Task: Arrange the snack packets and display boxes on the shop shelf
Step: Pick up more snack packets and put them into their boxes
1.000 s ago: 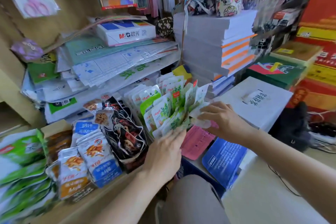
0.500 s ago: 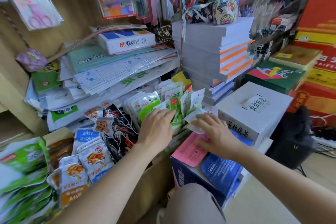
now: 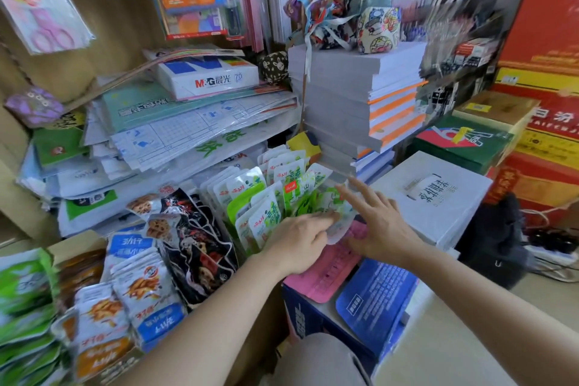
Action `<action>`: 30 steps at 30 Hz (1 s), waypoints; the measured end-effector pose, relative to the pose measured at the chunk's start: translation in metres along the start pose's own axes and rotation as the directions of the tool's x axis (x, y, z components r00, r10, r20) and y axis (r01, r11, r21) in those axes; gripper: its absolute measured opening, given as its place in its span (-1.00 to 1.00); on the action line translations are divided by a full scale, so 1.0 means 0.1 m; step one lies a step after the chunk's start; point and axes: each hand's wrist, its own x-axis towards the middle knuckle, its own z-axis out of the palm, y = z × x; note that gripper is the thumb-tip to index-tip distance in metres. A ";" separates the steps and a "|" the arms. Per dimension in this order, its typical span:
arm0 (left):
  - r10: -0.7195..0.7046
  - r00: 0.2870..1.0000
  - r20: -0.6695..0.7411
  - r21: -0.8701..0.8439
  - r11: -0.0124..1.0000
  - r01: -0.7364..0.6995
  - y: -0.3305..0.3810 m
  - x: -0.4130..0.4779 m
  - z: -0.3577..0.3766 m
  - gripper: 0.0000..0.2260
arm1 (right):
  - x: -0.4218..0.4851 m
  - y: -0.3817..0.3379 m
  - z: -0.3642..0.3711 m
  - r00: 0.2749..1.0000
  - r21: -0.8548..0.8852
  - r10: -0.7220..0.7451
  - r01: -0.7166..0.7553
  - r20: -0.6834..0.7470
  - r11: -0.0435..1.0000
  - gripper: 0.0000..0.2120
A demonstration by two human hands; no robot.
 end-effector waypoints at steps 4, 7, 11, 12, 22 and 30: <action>-0.016 1.000 -0.023 -0.012 1.000 0.016 -0.05 -0.07 -0.08 -0.58 | 0.20 -0.08 -0.07 0.991 -0.139 -0.065 0.081 0.116 0.987 -0.20; -0.025 0.984 -0.176 0.166 0.985 0.054 -0.10 -0.06 -0.21 -0.60 | 0.15 -0.10 -0.01 0.979 -0.094 -0.032 0.052 0.201 0.994 -0.09; -0.147 0.988 0.041 0.446 0.888 0.113 -0.29 0.00 -0.28 -0.59 | 0.05 -0.10 -0.02 0.973 0.060 0.046 -0.060 0.225 0.996 -0.19; -0.143 0.988 0.056 0.471 0.876 0.100 -0.34 -0.02 -0.29 -0.61 | 0.04 -0.11 -0.01 0.972 0.074 0.059 -0.078 0.229 0.994 -0.22; -0.274 0.941 -0.199 0.281 0.904 0.323 -0.41 -0.20 -0.40 -0.71 | -0.01 -0.08 0.16 0.990 0.125 0.052 -0.069 0.128 0.990 -0.63; -0.429 0.797 -0.425 -0.071 0.893 0.444 -0.43 -0.18 -0.49 -0.77 | 0.58 -0.16 -0.24 0.939 0.180 0.343 -0.332 -0.032 0.926 -0.54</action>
